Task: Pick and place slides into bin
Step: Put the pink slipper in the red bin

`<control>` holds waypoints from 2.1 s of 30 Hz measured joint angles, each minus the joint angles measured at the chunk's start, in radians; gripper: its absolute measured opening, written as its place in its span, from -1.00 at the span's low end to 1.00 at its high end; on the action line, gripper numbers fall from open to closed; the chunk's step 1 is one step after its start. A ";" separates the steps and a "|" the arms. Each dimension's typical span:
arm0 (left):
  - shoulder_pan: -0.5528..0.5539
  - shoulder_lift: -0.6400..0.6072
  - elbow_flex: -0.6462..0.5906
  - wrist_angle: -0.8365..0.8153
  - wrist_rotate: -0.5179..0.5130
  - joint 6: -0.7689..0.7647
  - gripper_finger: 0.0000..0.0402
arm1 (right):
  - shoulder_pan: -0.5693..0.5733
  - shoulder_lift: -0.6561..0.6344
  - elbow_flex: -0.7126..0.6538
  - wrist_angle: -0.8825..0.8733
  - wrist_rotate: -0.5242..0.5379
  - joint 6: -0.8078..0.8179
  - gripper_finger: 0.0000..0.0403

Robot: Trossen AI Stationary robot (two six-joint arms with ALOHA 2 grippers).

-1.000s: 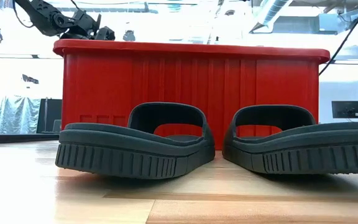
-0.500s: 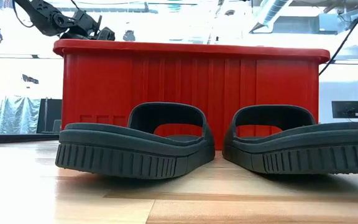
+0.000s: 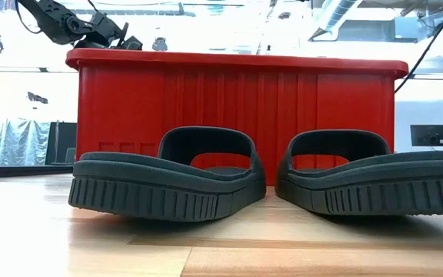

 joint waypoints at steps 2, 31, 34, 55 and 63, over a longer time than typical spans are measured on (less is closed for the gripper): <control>0.000 0.000 0.000 -0.001 -0.002 0.001 -0.51 | 0.000 0.000 0.000 0.000 0.000 0.000 -0.03; 0.000 0.001 0.000 -0.002 -0.124 0.079 -0.51 | 0.000 0.000 0.000 0.000 0.000 0.000 -0.03; 0.000 0.001 0.000 -0.001 -0.124 0.080 -0.51 | 0.000 0.000 0.000 0.000 0.000 0.000 -0.03; 0.000 0.001 0.000 0.005 -0.120 0.037 -0.46 | 0.000 0.000 0.000 0.000 0.000 0.001 -0.03; 0.000 0.001 0.000 0.005 -0.123 0.027 -0.19 | 0.000 0.000 0.000 0.000 0.000 0.002 -0.03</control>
